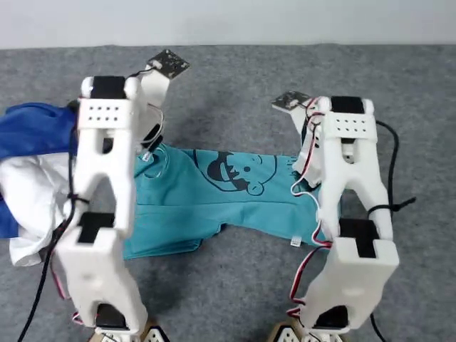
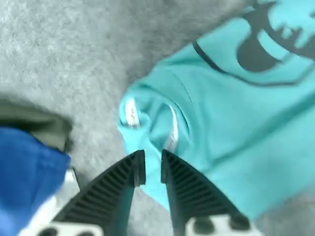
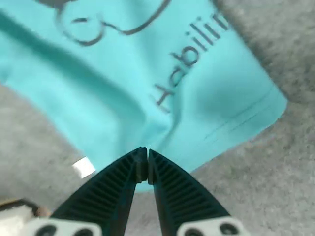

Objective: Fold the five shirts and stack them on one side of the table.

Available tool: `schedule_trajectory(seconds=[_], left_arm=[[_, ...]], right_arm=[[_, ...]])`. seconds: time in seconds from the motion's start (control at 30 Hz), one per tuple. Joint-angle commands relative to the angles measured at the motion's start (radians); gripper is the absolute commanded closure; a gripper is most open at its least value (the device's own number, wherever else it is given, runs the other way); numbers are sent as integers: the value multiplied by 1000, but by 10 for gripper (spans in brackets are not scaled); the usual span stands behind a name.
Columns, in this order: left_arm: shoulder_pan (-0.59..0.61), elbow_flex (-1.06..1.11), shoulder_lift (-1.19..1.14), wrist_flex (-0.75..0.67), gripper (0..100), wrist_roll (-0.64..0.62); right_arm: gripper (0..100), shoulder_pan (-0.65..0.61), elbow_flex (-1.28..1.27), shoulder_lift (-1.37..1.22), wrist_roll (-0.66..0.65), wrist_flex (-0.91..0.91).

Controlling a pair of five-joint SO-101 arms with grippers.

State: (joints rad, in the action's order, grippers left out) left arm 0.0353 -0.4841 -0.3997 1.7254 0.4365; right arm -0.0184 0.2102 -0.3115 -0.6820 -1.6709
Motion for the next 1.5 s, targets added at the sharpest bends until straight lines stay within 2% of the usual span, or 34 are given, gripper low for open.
schedule_trajectory(seconds=[0.0, 0.27, 0.4, 0.53, 0.67, 0.87, 1.17, 1.37, 1.47], left_arm=[[3, 188, 224, 29, 929, 2], [14, 676, 433, 25, 928, 130], [15, 842, 454, -23, 927, 210], [15, 935, 440, -110, 915, 230], [15, 957, 394, -158, 876, 232], [14, 951, 287, -167, 877, 239], [63, 938, 216, -264, 879, 233], [94, 905, 213, -258, 979, 236], [91, 911, 213, -258, 994, 236]], right_arm=[[962, -21, 64, 96, -5, -97], [962, -15, -37, 186, -5, -122], [962, -12, -103, 217, -5, -122], [962, -10, -155, 225, -5, -122], [962, 10, -158, 226, -5, -120], [962, 61, -158, 226, -8, -119], [962, 81, -161, 228, -11, -122], [962, 82, -161, 228, -6, -122], [962, 81, -161, 228, -6, -122]])
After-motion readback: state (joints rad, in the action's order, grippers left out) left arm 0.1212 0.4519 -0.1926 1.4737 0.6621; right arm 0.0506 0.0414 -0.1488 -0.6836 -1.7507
